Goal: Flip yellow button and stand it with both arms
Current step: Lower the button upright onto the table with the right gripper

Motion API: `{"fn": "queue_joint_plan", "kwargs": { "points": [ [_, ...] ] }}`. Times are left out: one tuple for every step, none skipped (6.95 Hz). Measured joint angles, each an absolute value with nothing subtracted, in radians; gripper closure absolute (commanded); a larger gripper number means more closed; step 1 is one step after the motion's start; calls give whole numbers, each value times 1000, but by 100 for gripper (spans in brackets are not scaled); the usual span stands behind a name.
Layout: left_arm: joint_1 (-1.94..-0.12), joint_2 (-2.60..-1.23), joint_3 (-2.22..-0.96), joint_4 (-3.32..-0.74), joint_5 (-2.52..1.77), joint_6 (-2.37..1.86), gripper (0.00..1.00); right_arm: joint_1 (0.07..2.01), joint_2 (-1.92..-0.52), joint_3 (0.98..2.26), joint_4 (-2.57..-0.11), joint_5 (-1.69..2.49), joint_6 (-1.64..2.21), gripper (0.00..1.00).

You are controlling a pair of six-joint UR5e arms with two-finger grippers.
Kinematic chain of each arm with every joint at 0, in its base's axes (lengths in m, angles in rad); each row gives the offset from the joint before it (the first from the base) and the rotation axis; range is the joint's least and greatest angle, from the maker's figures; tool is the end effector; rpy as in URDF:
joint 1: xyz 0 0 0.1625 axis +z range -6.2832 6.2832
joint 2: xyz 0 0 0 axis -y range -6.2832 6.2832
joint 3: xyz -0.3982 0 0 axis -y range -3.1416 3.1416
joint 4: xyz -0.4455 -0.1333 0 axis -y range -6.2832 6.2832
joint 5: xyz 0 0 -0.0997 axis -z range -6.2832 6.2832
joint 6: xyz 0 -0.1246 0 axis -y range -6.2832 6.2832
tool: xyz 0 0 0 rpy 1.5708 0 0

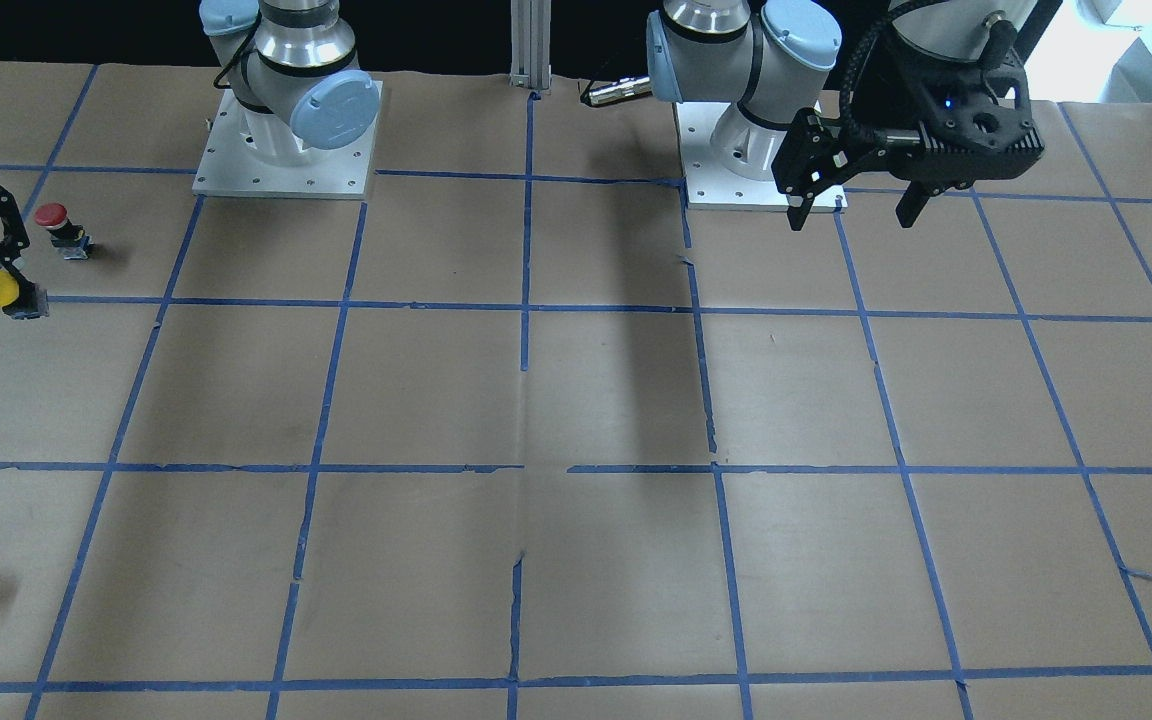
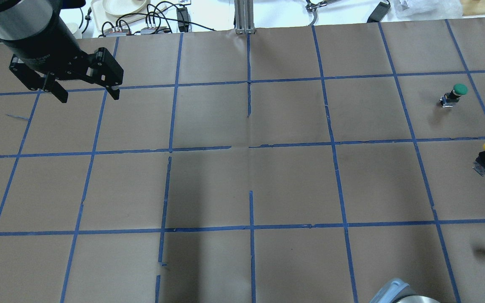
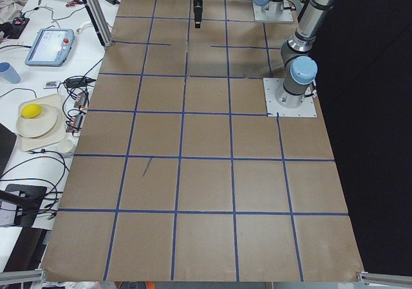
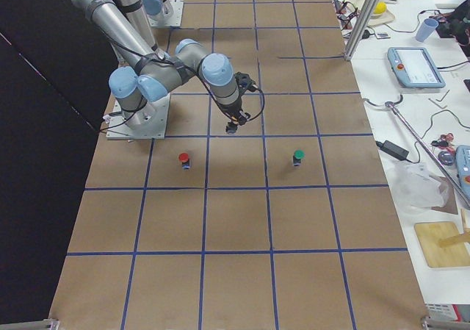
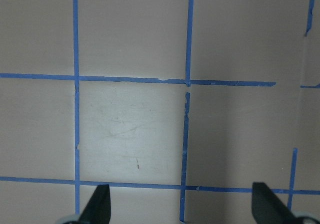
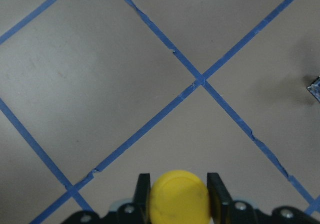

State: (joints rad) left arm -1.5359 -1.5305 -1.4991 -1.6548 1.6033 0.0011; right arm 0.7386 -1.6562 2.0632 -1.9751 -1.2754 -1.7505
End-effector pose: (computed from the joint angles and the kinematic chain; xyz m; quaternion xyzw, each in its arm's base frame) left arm -0.1107 -0.5340 0.4885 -0.0171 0.9996 -0.0137 0.0165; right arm -0.2367 -0.4449 0.2634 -0.4382 0.8868 -0.1411 0.0419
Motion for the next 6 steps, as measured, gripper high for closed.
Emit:
{"fn": "queue_joint_plan", "kwargs": {
  "points": [
    [-1540, -1543, -1495, -1655, 1602, 2, 0, 699, -1606, 2061, -1978, -1229, -1880, 91],
    [-1548, -1560, -1491, -1653, 1599, 0, 0, 660, -1542, 2053, -1998, -1187, -1989, 91],
    [-1556, -1566, -1488, -1653, 1597, -6, 0, 633, -1469, 2034, -2034, -1153, -2069, 92],
    [-1561, -1560, -1482, -1654, 1594, -9, 0, 618, -1401, 2003, -2054, -1113, -2141, 93],
    [-1564, -1556, -1478, -1654, 1586, -11, 0, 613, -1351, 1970, -2055, -1083, -2221, 93],
    [-1565, -1558, -1479, -1654, 1581, -13, 0, 612, -1326, 1953, -2025, -1068, -2304, 93]
  ]
}}
